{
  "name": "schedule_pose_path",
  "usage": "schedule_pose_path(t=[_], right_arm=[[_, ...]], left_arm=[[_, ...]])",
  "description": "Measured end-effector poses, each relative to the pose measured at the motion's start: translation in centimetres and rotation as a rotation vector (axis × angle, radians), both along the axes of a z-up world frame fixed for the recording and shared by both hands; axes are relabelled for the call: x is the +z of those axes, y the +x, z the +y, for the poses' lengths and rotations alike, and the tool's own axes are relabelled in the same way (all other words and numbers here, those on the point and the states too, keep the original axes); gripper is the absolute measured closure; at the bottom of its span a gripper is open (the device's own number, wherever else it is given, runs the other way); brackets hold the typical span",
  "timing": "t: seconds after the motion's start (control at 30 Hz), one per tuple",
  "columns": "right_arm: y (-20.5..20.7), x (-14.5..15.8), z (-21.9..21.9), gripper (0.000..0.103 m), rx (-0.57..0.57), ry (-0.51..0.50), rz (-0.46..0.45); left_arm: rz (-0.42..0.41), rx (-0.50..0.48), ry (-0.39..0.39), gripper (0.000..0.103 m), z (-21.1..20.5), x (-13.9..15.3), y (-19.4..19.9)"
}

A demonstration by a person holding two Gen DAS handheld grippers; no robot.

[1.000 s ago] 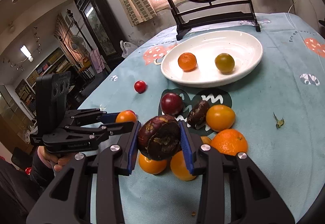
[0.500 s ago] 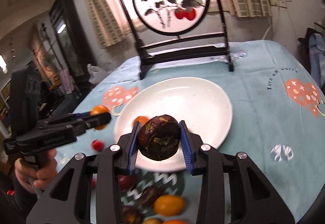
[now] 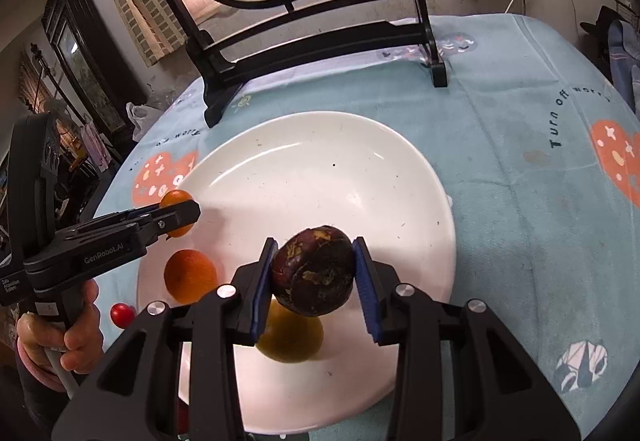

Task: Organize fruits
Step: 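Open the left tool over the plate while the right tool releases the mangosteen there, then reach the left tool toward a red tomato while the right tool grasps a large mandarin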

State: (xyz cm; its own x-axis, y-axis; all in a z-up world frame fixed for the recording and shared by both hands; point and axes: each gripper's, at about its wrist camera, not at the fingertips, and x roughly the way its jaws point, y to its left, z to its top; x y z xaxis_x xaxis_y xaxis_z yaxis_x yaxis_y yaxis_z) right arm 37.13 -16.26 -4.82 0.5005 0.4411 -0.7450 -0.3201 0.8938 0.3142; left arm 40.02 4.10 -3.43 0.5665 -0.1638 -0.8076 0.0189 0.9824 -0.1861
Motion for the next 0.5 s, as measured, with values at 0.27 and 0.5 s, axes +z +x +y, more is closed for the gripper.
schedule_pose_path(t=[0.27, 0.5], right_arm=[[-2.4, 3.0, -1.3, 0.041, -0.016, 0.020, -0.042], [-9.4, 5.1, -3.2, 0.040, 0.038, 0.082, -0.110]], left_arm=[[-0.124, 0.046, 0.074, 0.019, -0.1, 3.8, -3.6], [-0.205, 0.026, 0.044, 0.004, 0.1, 7.0, -11.3]])
